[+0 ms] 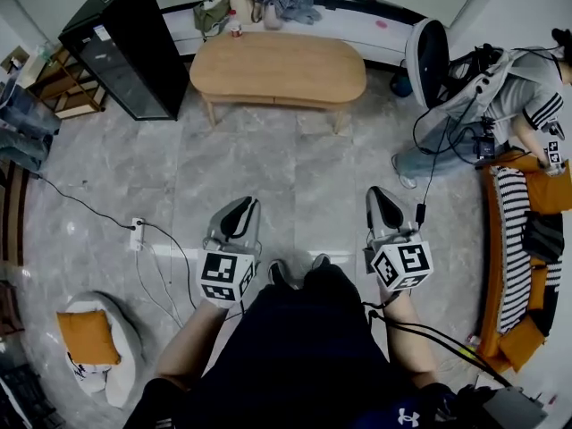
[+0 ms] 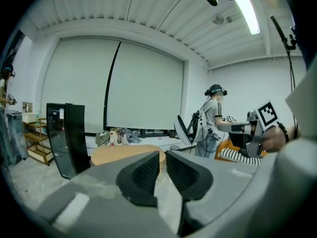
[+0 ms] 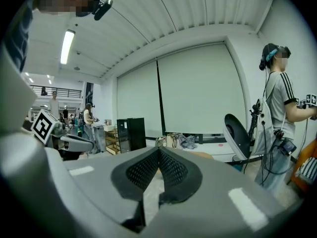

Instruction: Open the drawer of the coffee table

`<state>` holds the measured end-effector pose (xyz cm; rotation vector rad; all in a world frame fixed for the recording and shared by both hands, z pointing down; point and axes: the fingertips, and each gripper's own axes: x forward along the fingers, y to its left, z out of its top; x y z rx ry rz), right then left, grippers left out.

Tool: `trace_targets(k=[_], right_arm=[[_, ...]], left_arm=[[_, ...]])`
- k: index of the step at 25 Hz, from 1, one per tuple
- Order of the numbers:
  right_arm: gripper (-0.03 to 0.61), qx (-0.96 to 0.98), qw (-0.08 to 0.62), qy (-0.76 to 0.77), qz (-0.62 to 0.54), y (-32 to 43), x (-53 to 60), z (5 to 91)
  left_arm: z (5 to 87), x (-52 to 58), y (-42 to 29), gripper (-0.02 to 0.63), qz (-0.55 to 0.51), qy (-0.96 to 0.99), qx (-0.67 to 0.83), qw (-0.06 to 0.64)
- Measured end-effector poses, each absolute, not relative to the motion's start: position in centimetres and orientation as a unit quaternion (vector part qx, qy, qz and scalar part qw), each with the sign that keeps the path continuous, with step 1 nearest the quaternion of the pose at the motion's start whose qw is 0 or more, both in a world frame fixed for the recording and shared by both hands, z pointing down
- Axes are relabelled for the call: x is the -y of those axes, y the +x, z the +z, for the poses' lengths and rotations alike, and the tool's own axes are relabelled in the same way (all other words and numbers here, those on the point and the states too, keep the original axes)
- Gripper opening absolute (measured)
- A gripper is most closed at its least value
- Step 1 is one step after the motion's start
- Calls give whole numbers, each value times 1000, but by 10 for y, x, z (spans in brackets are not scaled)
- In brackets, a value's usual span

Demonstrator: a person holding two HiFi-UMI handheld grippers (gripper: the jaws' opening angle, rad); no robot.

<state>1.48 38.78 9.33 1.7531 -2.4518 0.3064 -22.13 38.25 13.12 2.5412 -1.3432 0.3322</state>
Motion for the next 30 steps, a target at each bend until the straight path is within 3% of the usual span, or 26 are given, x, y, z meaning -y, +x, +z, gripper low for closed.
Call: trace_targets(k=[30], right_arm=[[3, 825, 16, 544, 154, 134, -192, 136]], left_arm=[[136, -212, -112, 49, 155, 849, 493, 108]])
